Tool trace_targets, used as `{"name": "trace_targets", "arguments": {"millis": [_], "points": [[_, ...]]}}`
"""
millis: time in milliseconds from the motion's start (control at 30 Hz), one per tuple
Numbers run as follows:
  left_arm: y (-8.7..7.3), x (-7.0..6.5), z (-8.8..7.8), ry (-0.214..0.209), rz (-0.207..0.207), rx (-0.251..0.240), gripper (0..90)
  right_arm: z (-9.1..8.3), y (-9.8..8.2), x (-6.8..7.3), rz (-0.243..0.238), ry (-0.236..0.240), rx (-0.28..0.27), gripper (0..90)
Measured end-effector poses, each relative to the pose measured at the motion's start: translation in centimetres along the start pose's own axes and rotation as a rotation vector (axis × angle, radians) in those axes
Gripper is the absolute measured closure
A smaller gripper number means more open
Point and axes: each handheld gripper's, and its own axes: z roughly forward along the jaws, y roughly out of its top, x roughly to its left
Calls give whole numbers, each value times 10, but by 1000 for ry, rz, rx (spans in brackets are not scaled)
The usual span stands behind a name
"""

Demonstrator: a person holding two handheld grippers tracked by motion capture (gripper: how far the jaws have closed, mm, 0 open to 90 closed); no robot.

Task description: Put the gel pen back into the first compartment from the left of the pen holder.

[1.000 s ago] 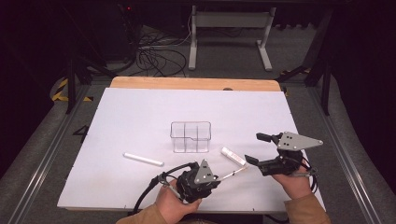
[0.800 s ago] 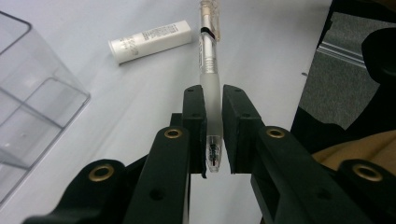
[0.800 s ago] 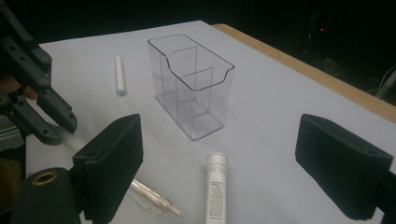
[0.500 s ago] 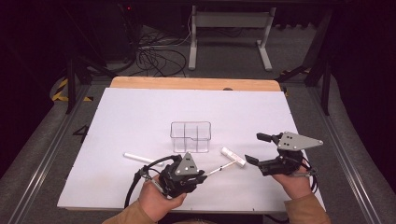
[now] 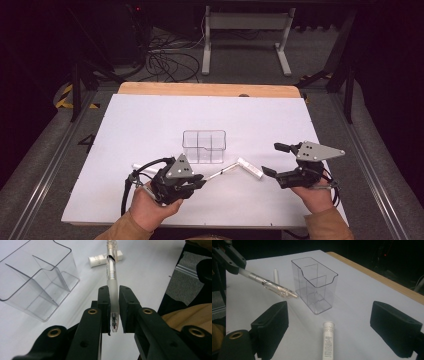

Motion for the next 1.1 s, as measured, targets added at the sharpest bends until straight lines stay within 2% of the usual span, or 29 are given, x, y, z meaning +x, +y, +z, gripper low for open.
{"name": "trace_targets", "arguments": {"millis": [333, 533, 933, 1100], "points": [[1, 11, -17, 28, -19, -5, 802, 1, 0, 1, 0, 5, 2, 155], [2, 22, -30, 55, -52, -20, 802, 0, 1, 1, 0, 6, -5, 158], [3, 46, -42, 92, -92, 6, 802, 0, 2, 2, 1, 9, -3, 159], [3, 53, -46, 106, -92, 24, 802, 0, 2, 2, 3, 9, -4, 159]]}}
